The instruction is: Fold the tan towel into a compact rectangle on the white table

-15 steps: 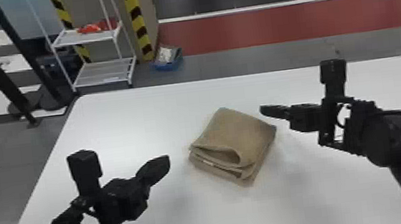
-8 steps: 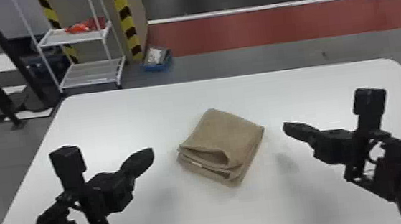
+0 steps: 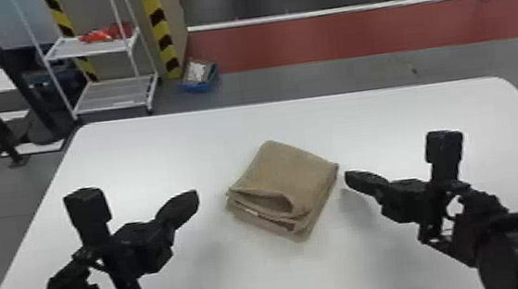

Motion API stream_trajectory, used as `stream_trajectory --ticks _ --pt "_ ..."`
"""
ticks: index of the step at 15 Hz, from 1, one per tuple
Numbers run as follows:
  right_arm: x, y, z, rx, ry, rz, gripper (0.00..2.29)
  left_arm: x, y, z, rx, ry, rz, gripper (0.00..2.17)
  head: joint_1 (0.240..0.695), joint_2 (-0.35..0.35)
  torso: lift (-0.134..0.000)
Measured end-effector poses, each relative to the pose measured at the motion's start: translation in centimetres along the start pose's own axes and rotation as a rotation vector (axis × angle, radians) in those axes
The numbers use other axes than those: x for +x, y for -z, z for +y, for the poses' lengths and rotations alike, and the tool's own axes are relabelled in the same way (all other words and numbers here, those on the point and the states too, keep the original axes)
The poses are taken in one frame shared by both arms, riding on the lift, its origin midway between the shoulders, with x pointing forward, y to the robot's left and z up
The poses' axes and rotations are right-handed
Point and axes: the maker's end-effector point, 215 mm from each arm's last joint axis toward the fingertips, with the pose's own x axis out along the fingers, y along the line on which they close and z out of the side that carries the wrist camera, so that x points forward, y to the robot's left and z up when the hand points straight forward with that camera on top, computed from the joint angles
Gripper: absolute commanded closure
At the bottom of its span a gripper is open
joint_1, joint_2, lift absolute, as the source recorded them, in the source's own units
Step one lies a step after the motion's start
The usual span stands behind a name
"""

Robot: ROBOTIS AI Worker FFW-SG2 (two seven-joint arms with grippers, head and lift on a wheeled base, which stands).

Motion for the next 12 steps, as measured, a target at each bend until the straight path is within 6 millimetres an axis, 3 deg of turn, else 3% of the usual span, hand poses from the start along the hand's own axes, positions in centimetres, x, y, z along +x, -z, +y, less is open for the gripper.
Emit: stream_trajectory --ticks 4,7,9,12 --pt "3.2 -1.4 1.4 -0.011 -0.026 0.007 2.18 -0.2 0.1 0.1 -0.001 0.007 0.004 1.72 0.695 0.090 -0.125" --pt "6.1 -2.3 1.2 -0.008 -0.032 0.017 2.18 -0.3 0.0 0.2 -0.005 0.008 0.002 1.72 0.695 0.106 -0.125" --pt "7.7 -3.7 1.3 -0.012 -0.036 0.003 2.18 -0.5 0.0 0.5 -0.007 0.003 0.000 1.72 0.695 0.110 -0.125" --pt "9.9 -5.7 3.1 -0.026 -0.067 -0.012 2.18 -1.0 -0.2 1.1 -0.011 0.001 -0.006 1.72 0.695 0.137 -0.125"
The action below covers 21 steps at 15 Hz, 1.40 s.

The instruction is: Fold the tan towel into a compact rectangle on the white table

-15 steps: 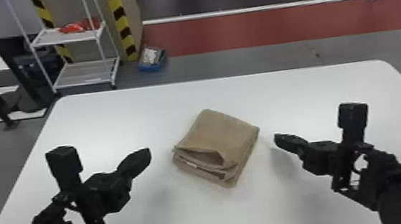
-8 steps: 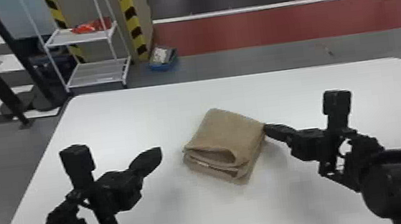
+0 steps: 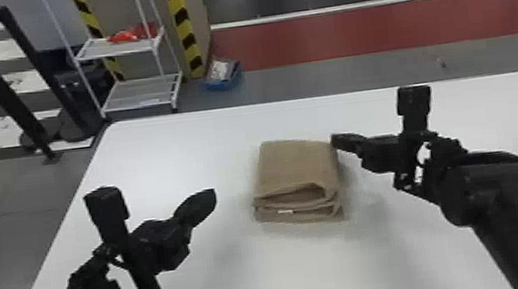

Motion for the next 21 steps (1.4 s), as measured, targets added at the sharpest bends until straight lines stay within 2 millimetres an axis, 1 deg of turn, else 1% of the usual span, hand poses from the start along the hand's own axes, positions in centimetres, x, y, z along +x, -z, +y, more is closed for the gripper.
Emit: stream_trajectory --ticks 2,4,5,6,7,8,9,11,12,13,15,16,18,19,21 --pt "1.0 -0.5 1.4 -0.004 -0.024 0.004 2.18 -0.2 -0.2 0.1 -0.005 0.001 -0.005 1.72 0.695 0.152 -0.125" --pt "1.1 -0.3 2.1 -0.004 -0.039 0.006 2.18 -0.2 -0.2 0.0 -0.006 0.001 -0.008 1.72 0.695 0.163 -0.125" --pt "0.7 -0.2 2.3 -0.005 -0.043 -0.002 2.18 -0.2 -0.4 0.0 -0.005 0.000 -0.011 1.72 0.695 0.164 -0.125" --pt "-0.2 -0.6 2.5 -0.014 -0.046 -0.024 2.18 -0.2 -0.8 -0.2 0.000 -0.002 -0.018 1.71 0.695 0.162 -0.125" --pt "-1.5 -1.6 2.5 -0.035 -0.048 -0.057 2.13 -0.3 -1.4 -0.2 0.007 -0.011 -0.028 1.66 0.695 0.157 -0.125" --pt "-3.0 -2.7 2.2 -0.068 -0.044 -0.088 1.86 -0.3 -2.2 -0.3 0.016 -0.025 -0.052 1.50 0.695 0.150 -0.125" --pt "-4.5 -3.7 1.8 -0.104 -0.035 -0.114 1.54 -0.2 -3.3 -0.4 0.029 -0.032 -0.086 1.29 0.695 0.130 -0.125" --pt "-8.2 -5.6 0.5 -0.186 -0.007 -0.160 0.90 -0.1 -5.7 -1.3 0.060 -0.033 -0.165 0.00 0.695 0.097 -0.125" --pt "-9.8 -5.9 0.1 -0.217 -0.006 -0.166 0.31 -0.1 -6.3 -1.7 0.070 -0.035 -0.188 0.00 0.695 0.086 -0.125" --pt "-11.4 -5.8 -0.1 -0.245 -0.001 -0.167 0.00 0.0 -6.9 -1.9 0.084 -0.047 -0.211 0.00 0.695 0.074 -0.125" --pt "-14.5 -5.0 0.0 -0.272 0.016 -0.175 0.00 0.1 -7.9 -2.8 0.136 -0.082 -0.260 0.04 0.695 0.055 -0.125" --pt "-16.1 -4.3 0.2 -0.273 0.030 -0.184 0.03 0.1 -8.4 -3.5 0.166 -0.089 -0.290 0.04 0.695 0.037 -0.125" --pt "-19.0 -3.2 0.1 -0.259 0.072 -0.215 0.04 0.1 -8.5 -4.5 0.191 -0.093 -0.314 0.04 0.695 0.015 -0.125" --pt "-20.5 -2.7 -0.1 -0.251 0.102 -0.236 0.05 0.2 -8.4 -4.5 0.202 -0.118 -0.321 0.04 0.695 0.006 -0.125" --pt "-22.4 -2.2 -0.3 -0.247 0.146 -0.279 0.05 -0.2 -8.7 -5.0 0.229 -0.172 -0.358 0.04 0.695 -0.015 -0.125"
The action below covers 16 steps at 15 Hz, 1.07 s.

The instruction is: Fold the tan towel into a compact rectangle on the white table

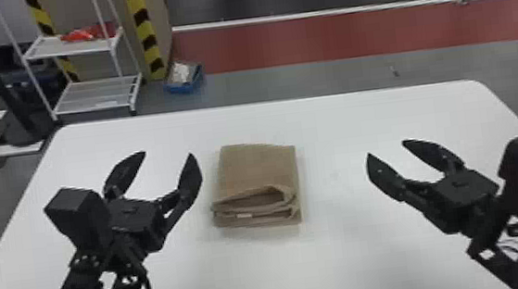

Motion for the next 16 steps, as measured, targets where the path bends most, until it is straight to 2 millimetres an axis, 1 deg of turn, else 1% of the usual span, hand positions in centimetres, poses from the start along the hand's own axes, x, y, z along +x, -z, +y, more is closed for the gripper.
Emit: stream_trajectory --ticks 2,4,7,10,14,16 --pt "-1.4 -0.4 0.5 -0.001 0.012 -0.054 0.05 -0.9 -0.7 -0.9 0.010 -0.020 -0.048 0.05 0.695 -0.024 -0.125" --pt "-3.0 -0.4 0.7 0.018 0.027 -0.091 0.05 -1.7 0.1 -1.3 -0.016 -0.025 -0.047 0.05 0.695 -0.033 -0.125" --pt "-4.5 0.2 0.7 0.053 0.043 -0.100 0.05 -3.1 1.3 -0.3 -0.020 -0.052 -0.025 0.05 0.695 -0.027 -0.125" --pt "-5.1 0.5 0.5 0.059 0.064 -0.097 0.07 -4.1 1.8 0.3 0.007 -0.071 -0.018 0.05 0.695 -0.022 -0.125" --pt "-5.8 0.4 1.0 0.050 0.064 -0.092 0.08 -5.8 0.7 2.2 0.040 -0.105 -0.058 0.05 0.695 0.007 -0.125" --pt "-6.2 0.4 1.2 0.045 0.070 -0.094 0.08 -6.5 0.8 2.6 0.045 -0.112 -0.059 0.05 0.695 0.018 -0.125"
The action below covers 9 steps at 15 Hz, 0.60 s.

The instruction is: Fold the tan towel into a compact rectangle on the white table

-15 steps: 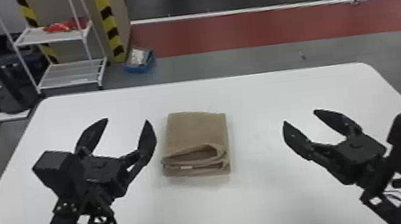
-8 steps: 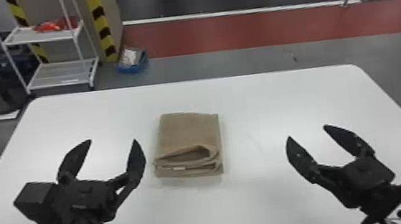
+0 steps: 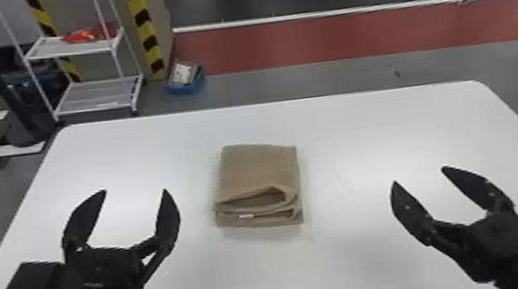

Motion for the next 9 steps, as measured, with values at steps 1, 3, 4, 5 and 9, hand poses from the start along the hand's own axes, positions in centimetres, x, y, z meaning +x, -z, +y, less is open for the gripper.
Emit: stream_trajectory --ticks 1,3,4,5,9 --pt "-0.1 -0.2 0.2 -0.003 0.004 -0.012 0.08 -0.3 0.3 0.0 0.001 0.000 0.006 0.05 0.695 0.018 -0.125" --pt "-0.1 -0.3 0.9 0.000 0.000 -0.026 0.08 -0.7 0.4 0.4 0.006 -0.005 0.011 0.05 0.695 0.032 -0.125" --pt "0.0 -0.2 1.2 0.001 -0.004 -0.028 0.08 -0.9 0.2 0.7 0.010 -0.010 0.009 0.05 0.695 0.040 -0.125" --pt "0.0 -0.2 1.4 0.001 -0.008 -0.029 0.08 -1.0 0.0 1.1 0.013 -0.015 0.006 0.05 0.695 0.046 -0.125" --pt "-0.6 -0.4 0.9 -0.003 -0.002 -0.037 0.08 -1.2 -0.6 1.6 0.014 -0.023 -0.004 0.05 0.695 0.051 -0.125"
